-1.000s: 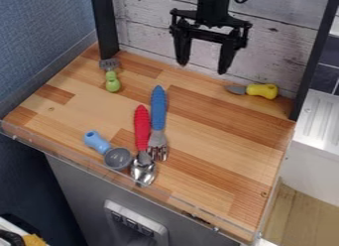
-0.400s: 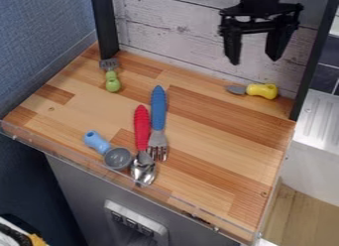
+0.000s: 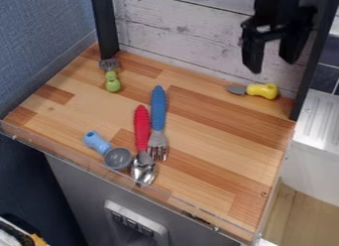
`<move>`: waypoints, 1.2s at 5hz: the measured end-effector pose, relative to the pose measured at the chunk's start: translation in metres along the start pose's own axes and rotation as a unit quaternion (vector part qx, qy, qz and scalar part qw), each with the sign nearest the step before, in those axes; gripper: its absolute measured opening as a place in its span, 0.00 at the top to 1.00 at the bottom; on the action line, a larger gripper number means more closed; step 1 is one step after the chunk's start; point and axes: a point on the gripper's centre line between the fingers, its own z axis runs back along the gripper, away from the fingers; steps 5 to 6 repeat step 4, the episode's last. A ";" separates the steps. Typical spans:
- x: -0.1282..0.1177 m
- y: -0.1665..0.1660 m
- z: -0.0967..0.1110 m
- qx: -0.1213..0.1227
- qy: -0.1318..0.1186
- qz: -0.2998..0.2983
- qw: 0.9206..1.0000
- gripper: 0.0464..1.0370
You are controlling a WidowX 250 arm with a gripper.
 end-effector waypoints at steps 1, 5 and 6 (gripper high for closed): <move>-0.006 0.001 -0.028 0.003 0.004 -0.057 0.998 0.04; -0.019 0.009 -0.082 0.011 0.016 -0.248 0.969 0.04; -0.019 0.009 -0.082 0.011 0.016 -0.248 0.969 0.04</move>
